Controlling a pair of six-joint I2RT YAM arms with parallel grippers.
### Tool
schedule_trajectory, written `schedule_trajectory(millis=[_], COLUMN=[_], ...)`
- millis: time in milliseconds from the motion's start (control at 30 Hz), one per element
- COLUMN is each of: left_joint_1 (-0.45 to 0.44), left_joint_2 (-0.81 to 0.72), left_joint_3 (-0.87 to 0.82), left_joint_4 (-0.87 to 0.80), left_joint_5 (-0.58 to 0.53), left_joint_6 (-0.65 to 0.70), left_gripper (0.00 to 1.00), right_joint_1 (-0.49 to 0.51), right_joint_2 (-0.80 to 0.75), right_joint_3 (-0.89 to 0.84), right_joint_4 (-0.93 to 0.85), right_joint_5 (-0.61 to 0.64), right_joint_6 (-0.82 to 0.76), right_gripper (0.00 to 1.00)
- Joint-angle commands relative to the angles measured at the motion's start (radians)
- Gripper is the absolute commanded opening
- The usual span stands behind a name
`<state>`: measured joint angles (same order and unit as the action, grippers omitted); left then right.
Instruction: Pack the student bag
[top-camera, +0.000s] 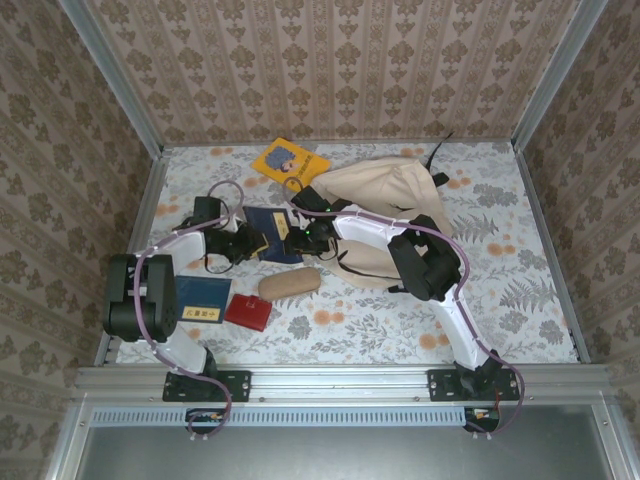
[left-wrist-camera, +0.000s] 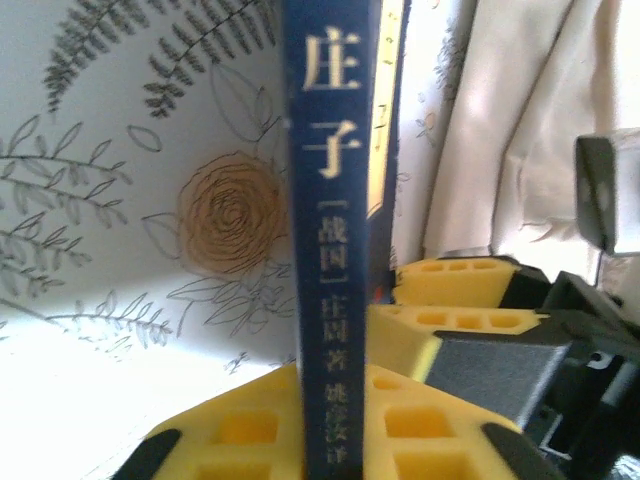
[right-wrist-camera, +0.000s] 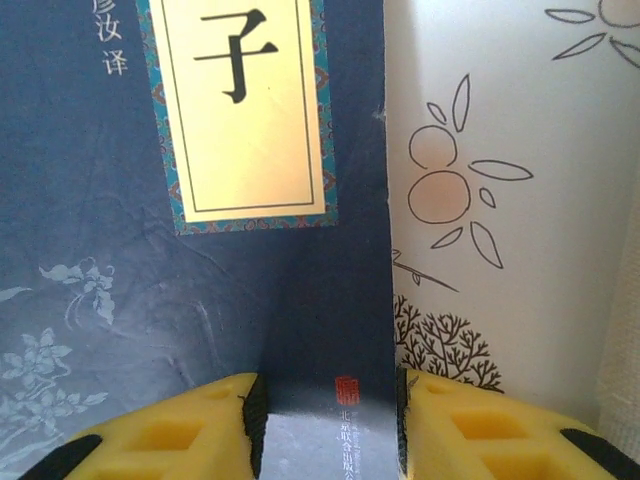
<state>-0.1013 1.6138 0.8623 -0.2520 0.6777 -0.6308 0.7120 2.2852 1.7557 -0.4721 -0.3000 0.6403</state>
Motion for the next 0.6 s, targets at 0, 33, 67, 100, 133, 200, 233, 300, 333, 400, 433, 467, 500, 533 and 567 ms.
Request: schedule_trajectory(millis=[0,33,67,100,133,200,233,300,333,400,433,467,500,533,567], left_joint_1=[0.014,0.017,0.017,0.014,0.013,0.010,0.008,0.003,-0.006,-0.026,-0.044,-0.065,-0.090,-0.118,-0.141], left_joint_2=[-0.062,-0.082,-0.101,-0.130,-0.160,-0.221,-0.246,-0.295,-0.314,-0.345,-0.359,-0.367,-0.378,-0.383,-0.384], left_joint_3=[0.039,0.043,0.044,0.046,0.048,0.050,0.051,0.054,0.058,0.067,0.070,0.073,0.073,0.074,0.076], left_joint_4=[-0.070,-0.063,-0.057,-0.042,-0.026,-0.002,0.015,0.046,0.065,0.100,0.127,0.155,0.194,0.232,0.258], left_joint_5=[-0.017,-0.015,-0.014,-0.011,-0.006,-0.007,-0.007,-0.009,-0.006,-0.012,-0.020,-0.028,-0.066,-0.088,-0.108], left_joint_6=[0.039,0.034,0.029,0.021,0.014,-0.005,-0.017,-0.055,-0.075,-0.122,-0.156,-0.189,-0.227,-0.264,-0.298], left_gripper=[0.07,0.07,0.07,0.07,0.06,0.06,0.05,0.05,0.04,0.05,0.04,0.04,0.04,0.04,0.04], right_joint_1=[-0.012,-0.018,-0.025,-0.036,-0.047,-0.068,-0.081,-0.098,-0.108,-0.122,-0.128,-0.133,-0.137,-0.138,-0.139], right_joint_2=[-0.078,-0.114,-0.156,-0.221,-0.273,-0.390,-0.450,-0.543,-0.589,-0.663,-0.700,-0.728,-0.755,-0.778,-0.794], right_joint_3=[-0.035,-0.061,-0.090,-0.145,-0.187,-0.304,-0.363,-0.459,-0.505,-0.587,-0.627,-0.662,-0.696,-0.727,-0.749], right_joint_4=[0.011,0.030,0.042,0.074,0.106,0.197,0.243,0.313,0.350,0.431,0.484,0.532,0.590,0.651,0.697], right_joint_5=[0.006,-0.007,-0.002,0.009,0.015,0.017,0.012,0.000,-0.007,-0.021,-0.034,-0.042,-0.053,-0.061,-0.066], right_joint_6=[0.006,0.003,0.010,0.028,0.047,0.095,0.120,0.159,0.182,0.242,0.278,0.311,0.358,0.404,0.442], right_gripper=[0.46,0.51,0.55,0.59,0.63,0.69,0.72,0.77,0.80,0.84,0.86,0.88,0.90,0.92,0.93])
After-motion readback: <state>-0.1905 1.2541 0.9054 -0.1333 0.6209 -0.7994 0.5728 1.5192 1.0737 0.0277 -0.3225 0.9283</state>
